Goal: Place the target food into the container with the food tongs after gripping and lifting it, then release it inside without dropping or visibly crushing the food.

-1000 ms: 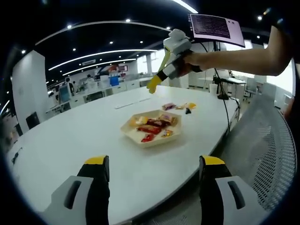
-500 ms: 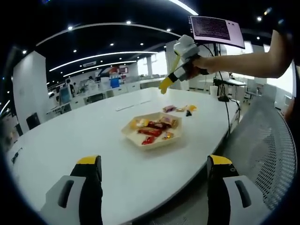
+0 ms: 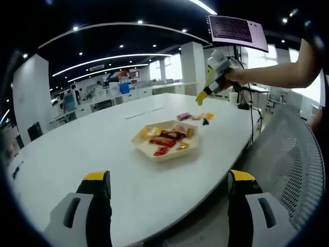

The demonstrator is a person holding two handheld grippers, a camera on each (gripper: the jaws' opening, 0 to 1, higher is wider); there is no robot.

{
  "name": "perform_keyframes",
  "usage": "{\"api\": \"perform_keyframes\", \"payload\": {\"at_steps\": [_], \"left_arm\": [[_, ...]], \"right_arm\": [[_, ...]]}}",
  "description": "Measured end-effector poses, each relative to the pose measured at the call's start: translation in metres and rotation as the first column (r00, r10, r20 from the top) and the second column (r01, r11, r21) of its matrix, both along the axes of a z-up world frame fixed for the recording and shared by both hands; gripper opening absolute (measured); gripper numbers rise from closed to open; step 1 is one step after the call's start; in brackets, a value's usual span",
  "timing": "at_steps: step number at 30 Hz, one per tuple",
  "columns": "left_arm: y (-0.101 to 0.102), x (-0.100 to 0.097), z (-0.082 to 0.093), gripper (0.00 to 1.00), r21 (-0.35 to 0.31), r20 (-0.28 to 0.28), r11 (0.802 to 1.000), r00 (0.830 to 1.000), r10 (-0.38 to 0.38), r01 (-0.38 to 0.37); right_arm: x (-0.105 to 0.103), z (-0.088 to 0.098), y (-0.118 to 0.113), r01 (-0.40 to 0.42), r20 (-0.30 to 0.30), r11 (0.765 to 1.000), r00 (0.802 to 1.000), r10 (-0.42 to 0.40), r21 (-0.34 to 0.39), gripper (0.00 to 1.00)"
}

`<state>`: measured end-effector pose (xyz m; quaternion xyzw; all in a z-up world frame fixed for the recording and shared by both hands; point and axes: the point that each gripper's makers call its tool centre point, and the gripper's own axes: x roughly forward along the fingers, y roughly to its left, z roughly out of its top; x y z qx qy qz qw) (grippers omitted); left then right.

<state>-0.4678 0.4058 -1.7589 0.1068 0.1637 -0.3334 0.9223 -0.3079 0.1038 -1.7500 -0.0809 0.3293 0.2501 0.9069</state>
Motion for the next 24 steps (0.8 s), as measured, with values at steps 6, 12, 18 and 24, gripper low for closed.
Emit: {"api": "perform_keyframes", "payload": {"at_steps": [6, 12, 18, 24], "left_arm": [[0.000, -0.001, -0.002, 0.90, 0.008, -0.010, 1.000, 1.000, -0.002, 0.002], [-0.001, -0.002, -0.005, 0.89, 0.014, -0.027, 1.000, 1.000, -0.012, 0.012], [-0.002, -0.003, -0.006, 0.88, 0.019, -0.039, 1.000, 0.999, -0.020, 0.021], [-0.002, -0.004, -0.008, 0.88, 0.023, -0.044, 1.000, 0.999, -0.020, 0.021]], "right_arm": [[0.007, -0.012, -0.048, 0.070, -0.017, 0.997, 0.997, -0.071, -0.027, 0.31], [0.012, -0.018, -0.083, 0.172, -0.042, 0.985, 0.984, -0.172, -0.011, 0.31], [0.008, -0.037, -0.091, 0.212, -0.087, 0.977, 0.974, -0.211, 0.002, 0.31], [0.012, -0.053, -0.083, 0.223, -0.115, 0.975, 0.969, -0.220, 0.008, 0.32]]}}
